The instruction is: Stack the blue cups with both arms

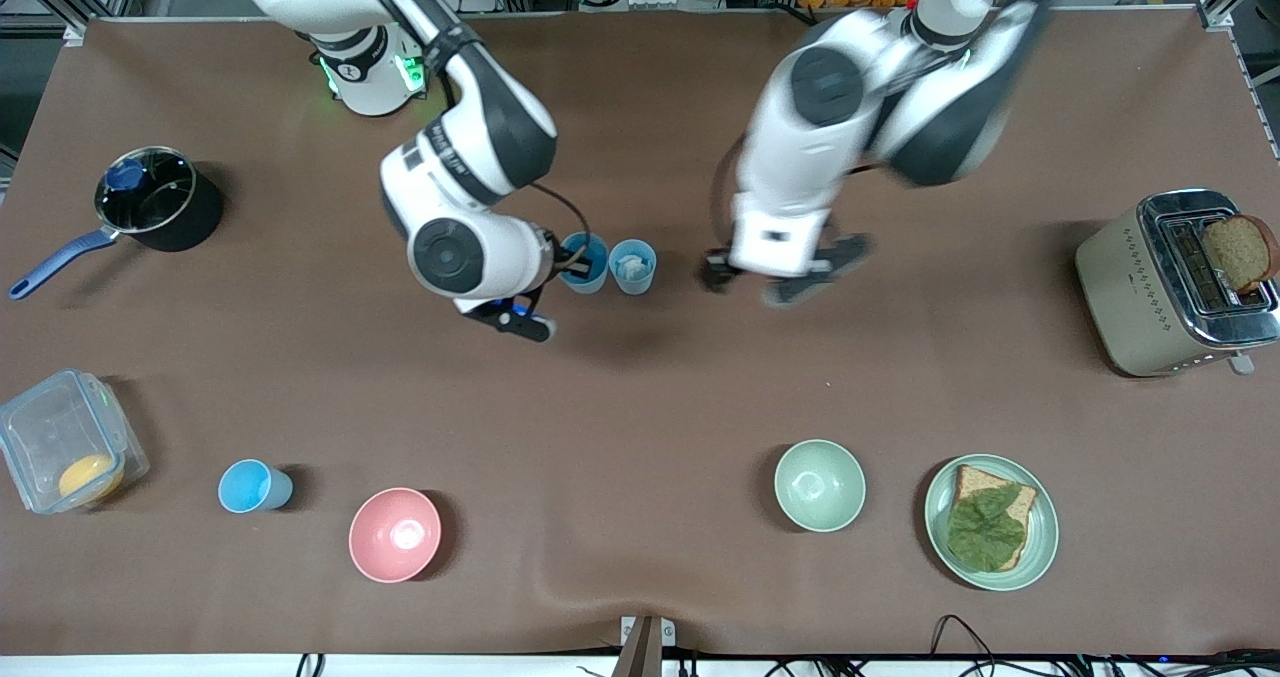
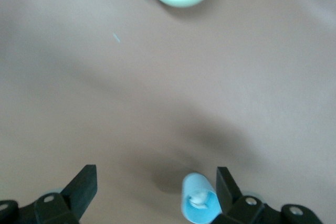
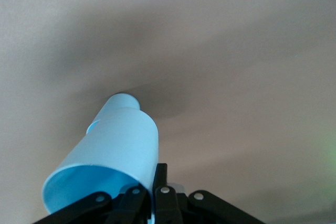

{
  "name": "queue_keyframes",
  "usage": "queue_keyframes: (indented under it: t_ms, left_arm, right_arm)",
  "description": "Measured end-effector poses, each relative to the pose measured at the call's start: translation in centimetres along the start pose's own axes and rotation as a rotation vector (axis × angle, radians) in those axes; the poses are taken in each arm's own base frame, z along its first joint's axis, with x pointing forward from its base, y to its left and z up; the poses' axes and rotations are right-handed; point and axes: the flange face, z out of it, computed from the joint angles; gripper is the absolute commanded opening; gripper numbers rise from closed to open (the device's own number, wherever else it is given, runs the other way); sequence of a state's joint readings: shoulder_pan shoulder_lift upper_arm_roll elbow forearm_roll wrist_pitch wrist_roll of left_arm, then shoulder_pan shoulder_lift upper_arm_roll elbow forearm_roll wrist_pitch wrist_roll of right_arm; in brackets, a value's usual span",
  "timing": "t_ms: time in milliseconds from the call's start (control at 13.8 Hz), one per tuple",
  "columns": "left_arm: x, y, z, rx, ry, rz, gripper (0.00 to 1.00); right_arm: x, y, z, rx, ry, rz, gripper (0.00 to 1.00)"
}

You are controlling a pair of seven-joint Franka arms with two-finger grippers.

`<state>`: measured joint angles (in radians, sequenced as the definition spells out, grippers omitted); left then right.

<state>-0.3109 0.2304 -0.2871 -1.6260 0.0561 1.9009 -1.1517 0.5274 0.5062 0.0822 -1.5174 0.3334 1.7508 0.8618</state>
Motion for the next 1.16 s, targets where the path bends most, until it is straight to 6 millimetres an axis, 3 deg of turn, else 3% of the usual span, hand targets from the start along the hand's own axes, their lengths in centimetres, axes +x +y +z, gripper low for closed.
queue_keyframes:
  t_ms: [218,436,655,873,945,1018,1164]
  left_arm:
    - [7.9,-8.0,-6.6,0.002,0.055,0.03,1.0]
    - [13.5,-16.3,-10.4,0.051,0.057,0.137,1.0]
    - [15.6,-21.5,-12.8,0.09,0.03,0.218,1.0]
    - [16.0,-22.5,-14.2,0.093,0.027,0.282,1.0]
    - [16.2,-22.8,-14.4,0.092,0.028,0.312,1.0]
    - [16.9,-23.3,-14.7,0.089,0.031,0.333,1.0]
    - [18.6,-25.0,-15.3,0.083,0.034,0.337,1.0]
  right_arm:
    - [-1.5,-1.5,2.2,0.002,0.018,0.02,0.0]
    - [-2.5,-2.4,4.6,-0.013,0.02,0.024,0.0]
    - [-3.2,-3.4,6.3,-0.019,0.023,0.038,0.0]
    - [-3.8,-4.1,8.0,-0.028,0.026,0.047,0.0]
    - [-3.8,-4.1,8.2,-0.032,0.024,0.05,0.28]
    - [-3.7,-4.0,8.3,-0.033,0.024,0.053,0.99]
    - [-3.4,-3.9,8.1,-0.031,0.027,0.059,1.0]
